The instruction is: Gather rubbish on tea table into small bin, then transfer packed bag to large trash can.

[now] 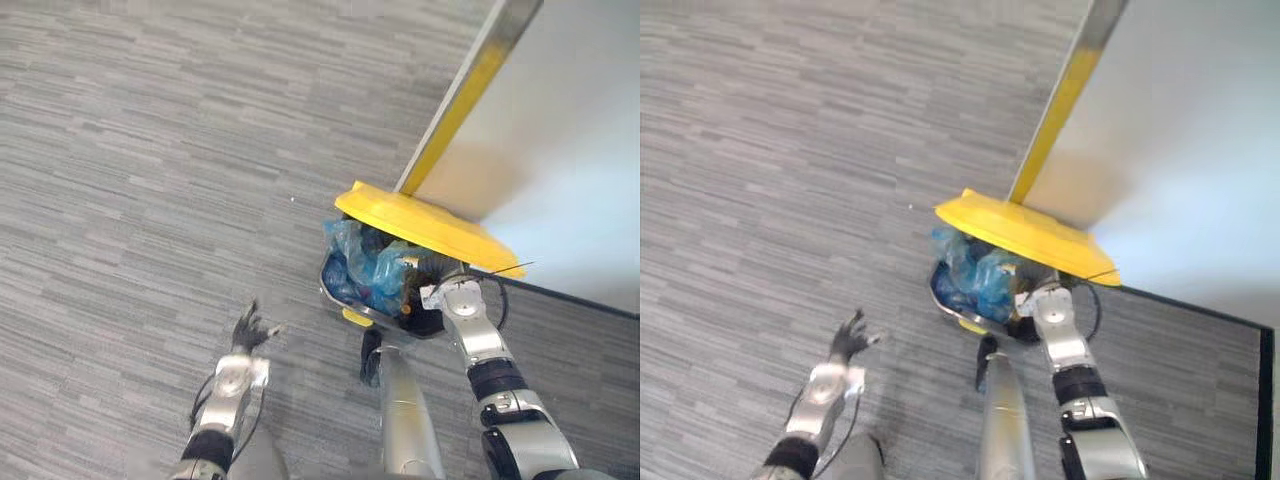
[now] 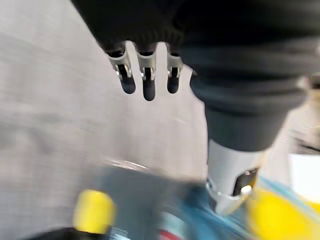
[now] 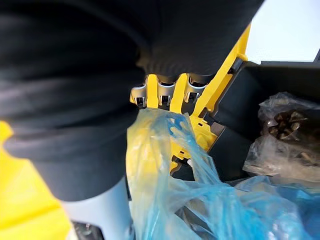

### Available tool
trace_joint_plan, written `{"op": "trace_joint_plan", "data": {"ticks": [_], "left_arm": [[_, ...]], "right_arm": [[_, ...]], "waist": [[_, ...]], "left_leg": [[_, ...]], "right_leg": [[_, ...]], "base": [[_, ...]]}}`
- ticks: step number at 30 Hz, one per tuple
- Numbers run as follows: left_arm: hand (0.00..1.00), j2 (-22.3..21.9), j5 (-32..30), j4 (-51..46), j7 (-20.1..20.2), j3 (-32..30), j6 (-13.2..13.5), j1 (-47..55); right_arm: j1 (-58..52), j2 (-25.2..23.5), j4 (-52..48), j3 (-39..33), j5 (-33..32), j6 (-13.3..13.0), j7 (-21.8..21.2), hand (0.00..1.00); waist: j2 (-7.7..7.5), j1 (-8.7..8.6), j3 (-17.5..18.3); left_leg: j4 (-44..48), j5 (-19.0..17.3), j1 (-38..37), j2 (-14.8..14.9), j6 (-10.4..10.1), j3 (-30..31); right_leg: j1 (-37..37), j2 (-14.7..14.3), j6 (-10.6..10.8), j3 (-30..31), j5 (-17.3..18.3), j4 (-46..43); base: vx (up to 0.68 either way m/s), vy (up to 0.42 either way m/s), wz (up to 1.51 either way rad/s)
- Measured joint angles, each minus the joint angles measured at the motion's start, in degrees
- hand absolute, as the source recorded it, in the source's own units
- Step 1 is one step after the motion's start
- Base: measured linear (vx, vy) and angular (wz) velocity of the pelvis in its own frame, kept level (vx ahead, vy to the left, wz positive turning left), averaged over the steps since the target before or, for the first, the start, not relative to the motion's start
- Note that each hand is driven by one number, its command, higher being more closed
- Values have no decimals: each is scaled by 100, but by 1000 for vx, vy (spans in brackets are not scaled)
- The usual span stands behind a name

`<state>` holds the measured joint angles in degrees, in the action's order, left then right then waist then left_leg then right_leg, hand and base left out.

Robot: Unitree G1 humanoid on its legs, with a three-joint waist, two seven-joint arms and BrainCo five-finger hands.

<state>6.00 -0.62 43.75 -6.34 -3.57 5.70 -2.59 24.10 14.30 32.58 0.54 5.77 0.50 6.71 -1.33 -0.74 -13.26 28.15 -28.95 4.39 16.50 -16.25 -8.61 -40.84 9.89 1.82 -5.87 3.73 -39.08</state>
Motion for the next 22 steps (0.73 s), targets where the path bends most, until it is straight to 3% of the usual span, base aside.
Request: {"op": "trace_joint_plan", "data": {"ticks": [2, 5, 6, 7, 8, 9, 10, 11, 12, 13, 14, 16, 18, 19, 22], "left_arm": [[0, 14, -52, 324, 6, -121, -14, 134], [0, 23, -208, 938, 17, -215, -108, 365], [0, 19, -301, 1116, 35, -217, -122, 465], [0, 20, -355, 1163, 42, -217, -127, 480], [0, 13, -435, 1239, 59, -226, -156, 493], [0, -5, -494, 1251, 68, -238, -150, 493], [0, -33, -517, 1250, 68, -263, -140, 501], [0, 26, -562, 1274, 68, -275, -163, 504], [0, 102, -564, 1292, 39, -253, -234, 542], [0, 125, -565, 1292, 35, -221, -251, 575], [0, 145, -564, 1249, 30, -167, -280, 629], [0, 102, -561, 1141, 35, -150, -277, 656], [0, -25, -560, 1229, 35, -161, -304, 619], [0, -108, -559, 1279, 27, -160, -325, 543], [0, -341, -527, 1306, 7, -146, -329, 444]], "right_arm": [[-79, -7, 94, 19, 39, -2, -35, 0], [-374, -93, 297, 52, 86, -33, -82, 0], [-509, -100, 341, 186, 91, -79, -95, 0], [-557, -103, 366, 227, 97, -99, -105, 0], [-760, -147, 450, 271, 103, -143, -108, 0], [-990, -192, 437, 266, 103, -142, -114, 0], [-1117, -215, 436, 263, 113, -146, -114, 0], [-1559, -326, 511, 236, 177, -147, -110, 0], [-1967, -489, 760, 230, 334, -144, -113, 0], [-2073, -547, 878, 228, 350, -143, -113, 0], [-2342, -674, 1239, 209, 504, -126, -115, 0], [-2495, -748, 1585, 187, 643, -146, -104, 0], [-2403, -740, 2145, -50, 811, -194, -46, 0], [-2365, -711, 2431, -174, 806, -178, 14, 0], [-2301, -694, 2681, -448, 782, -148, 115, 0]], "waist": [[3, 0, 0], [-13, 2, 0], [-46, 13, 14], [-65, 15, 10], [-132, -14, 3], [-90, -28, -10], [-38, -72, -37], [-51, -190, -26], [-116, -235, 102], [-150, -227, 154], [-186, -211, 300], [-247, -180, 428], [-121, -111, 501], [-24, -115, 572], [141, -147, 635]], "left_leg": [[-67, 6, -265, -46, 11, -7], [-388, 77, -876, -329, 171, -44], [-501, 96, -988, -560, 363, -92], [-503, 95, -1017, -649, 415, -146], [-492, 172, -1006, -932, 646, -210], [-562, 363, -925, -987, 948, -342], [-615, 374, -920, -998, 980, -411], [-760, 464, -907, -1045, 1078, -555], [-912, 642, -825, -1081, 1128, -636], [-995, 717, -806, -1095, 1137, -674], [-1179, 933, -673, -1111, 1159, -797], [-1211, 1060, -424, -1118, 1146, -954], [-1425, 1215, -292, -1094, 1130, -1146], [-1503, 1280, -231, -1077, 1116, -1175], [-1604, 1396, -280, -1016, 1095, -1214]], "right_leg": [[276, -8, 24, 1, -19, 145], [860, -44, 175, 153, -419, 689], [921, 26, 78, 75, -859, 977], [918, 77, -28, -15, -1074, 1077], [923, 231, -269, -289, -1827, 1475], [1030, 159, -105, -316, -2642, 2076], [1008, 150, -118, -315, -2430, 1783], [994, 124, -202, -285, -1161, 534], [1124, 48, -226, -327, -129, -464], [1207, 13, -235, -351, 103, -672], [1464, -92, -211, -388, 652, -932], [1725, -119, -23, -362, 907, -583], [1984, -485, 13, -204, 929, 695], [2164, -631, -166, -135, 894, 1365], [2284, -749, -245, -110, 670, 1682]], "base": [[31, 105, -7], [-38, 138, -37], [-123, 131, -66], [-209, 184, -93], [-378, 207, -90], [-333, 172, -77], [-410, 176, -36], [-275, 124, -8], [-275, 124, -9], [-209, 56, -23], [-144, 6, -37], [-139, -21, -58], [-141, -80, -86], [-132, -84, -62], [-78, -35, -21]]}}
